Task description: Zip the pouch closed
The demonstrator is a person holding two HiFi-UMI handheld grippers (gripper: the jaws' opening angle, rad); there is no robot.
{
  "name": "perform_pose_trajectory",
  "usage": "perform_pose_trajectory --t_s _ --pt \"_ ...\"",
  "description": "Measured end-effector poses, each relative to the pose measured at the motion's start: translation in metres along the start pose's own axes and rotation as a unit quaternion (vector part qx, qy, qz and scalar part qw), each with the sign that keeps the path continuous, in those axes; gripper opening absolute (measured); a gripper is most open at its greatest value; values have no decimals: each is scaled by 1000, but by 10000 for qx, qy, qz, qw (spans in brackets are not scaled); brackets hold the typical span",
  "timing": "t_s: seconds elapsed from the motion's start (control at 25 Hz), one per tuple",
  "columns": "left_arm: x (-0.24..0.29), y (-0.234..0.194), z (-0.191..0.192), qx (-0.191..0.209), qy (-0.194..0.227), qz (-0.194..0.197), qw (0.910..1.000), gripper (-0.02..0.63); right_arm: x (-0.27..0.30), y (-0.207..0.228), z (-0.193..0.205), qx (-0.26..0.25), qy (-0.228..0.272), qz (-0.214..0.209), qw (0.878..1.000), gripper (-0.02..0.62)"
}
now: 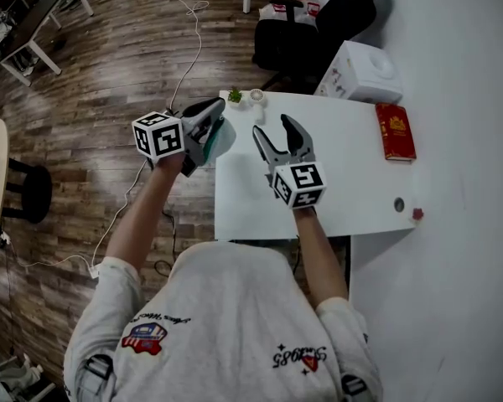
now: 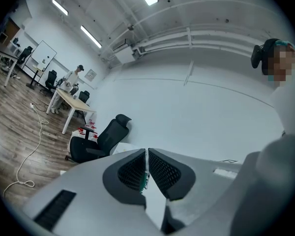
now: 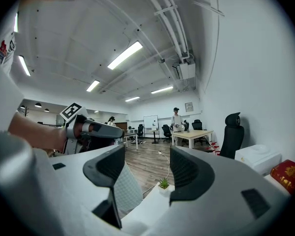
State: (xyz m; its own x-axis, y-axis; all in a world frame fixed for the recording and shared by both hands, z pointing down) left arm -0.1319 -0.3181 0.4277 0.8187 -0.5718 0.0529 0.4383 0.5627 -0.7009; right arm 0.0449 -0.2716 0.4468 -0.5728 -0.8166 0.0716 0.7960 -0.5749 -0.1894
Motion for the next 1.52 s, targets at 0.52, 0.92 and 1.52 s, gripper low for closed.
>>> perform_pose_trajectory --t_s 0.52,0.92,1.52 --pt "-1 15 2 -248 65 270 9993 17 29 -47 -21 -395 106 -515 9978 256" --pt "8 25 9 -335 21 490 9982 17 37 -70 -18 -656 -10 -607 9960 175" --pt "16 21 17 -365 -149 481 9981 17 40 -65 -9 -630 -312 -610 9957 43"
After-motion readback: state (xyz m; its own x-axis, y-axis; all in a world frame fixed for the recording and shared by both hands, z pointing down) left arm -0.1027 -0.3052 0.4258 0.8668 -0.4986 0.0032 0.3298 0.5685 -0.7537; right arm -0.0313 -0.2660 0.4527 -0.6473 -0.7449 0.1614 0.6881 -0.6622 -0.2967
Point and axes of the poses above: the fingertips, and each gripper's own axes: x forward along the fingers, y to its right, z out of its underside, the point moved 5 cm from there along -x, backward along the fingers, and after that the axes turned 14 degrees about -x, right-handed, at the moved point
